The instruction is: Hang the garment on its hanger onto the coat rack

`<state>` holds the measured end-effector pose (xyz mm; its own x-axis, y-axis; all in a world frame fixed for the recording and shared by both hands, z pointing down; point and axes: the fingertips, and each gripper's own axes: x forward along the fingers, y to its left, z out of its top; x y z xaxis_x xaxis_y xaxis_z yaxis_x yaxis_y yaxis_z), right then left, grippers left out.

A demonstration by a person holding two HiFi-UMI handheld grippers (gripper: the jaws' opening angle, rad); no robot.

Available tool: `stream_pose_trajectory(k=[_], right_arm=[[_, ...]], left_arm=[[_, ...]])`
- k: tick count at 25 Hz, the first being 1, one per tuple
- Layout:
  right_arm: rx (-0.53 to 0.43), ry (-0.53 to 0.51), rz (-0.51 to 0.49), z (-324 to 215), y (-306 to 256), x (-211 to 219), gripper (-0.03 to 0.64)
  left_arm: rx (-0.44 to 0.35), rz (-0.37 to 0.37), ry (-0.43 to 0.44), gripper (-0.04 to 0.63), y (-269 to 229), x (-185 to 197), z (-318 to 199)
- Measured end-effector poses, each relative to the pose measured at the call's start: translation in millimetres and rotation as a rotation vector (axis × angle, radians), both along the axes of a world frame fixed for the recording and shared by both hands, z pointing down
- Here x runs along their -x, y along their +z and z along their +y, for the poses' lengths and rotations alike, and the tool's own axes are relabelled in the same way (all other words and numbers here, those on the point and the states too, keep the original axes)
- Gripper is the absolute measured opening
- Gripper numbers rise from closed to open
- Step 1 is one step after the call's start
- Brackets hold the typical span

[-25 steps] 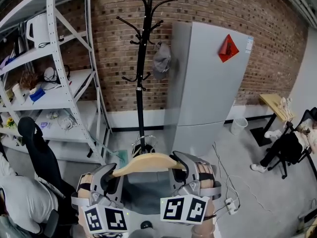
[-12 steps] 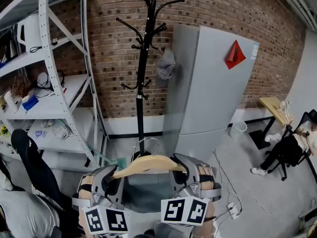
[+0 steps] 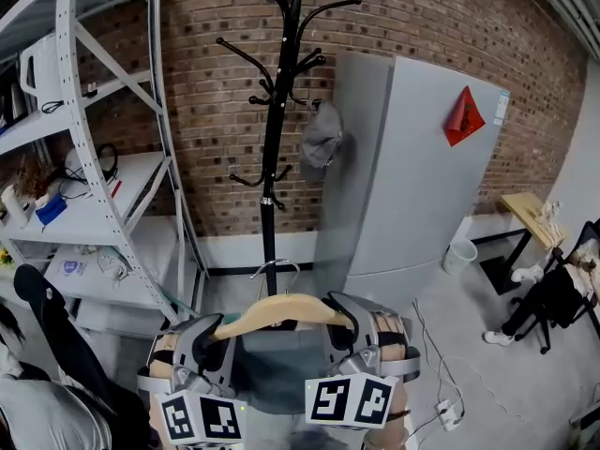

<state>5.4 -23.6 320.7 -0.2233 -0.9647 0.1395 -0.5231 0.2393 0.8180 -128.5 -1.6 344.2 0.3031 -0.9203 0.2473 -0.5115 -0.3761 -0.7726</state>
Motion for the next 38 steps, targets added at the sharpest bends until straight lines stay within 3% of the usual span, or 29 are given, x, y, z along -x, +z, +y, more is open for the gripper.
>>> stream_pose_trajectory(k=[19,23,38], right_arm=[[-0.012,-0.085,-0.012,-156,-11,-34,0.058],[0.002,-0.109,-0.011,-179,-4,-32,0.058],[-0.030,-0.119,-0.020,-281,-15,-8,0.058]], left_arm=[[-0.004,-0.006,-0.074,0.092,-8,-38,-148],[0.011,-0.012,-0.097,0.092,-3,-36,-168],[-0.056,0.015,-0.076,0.091,-16,-13,-272]])
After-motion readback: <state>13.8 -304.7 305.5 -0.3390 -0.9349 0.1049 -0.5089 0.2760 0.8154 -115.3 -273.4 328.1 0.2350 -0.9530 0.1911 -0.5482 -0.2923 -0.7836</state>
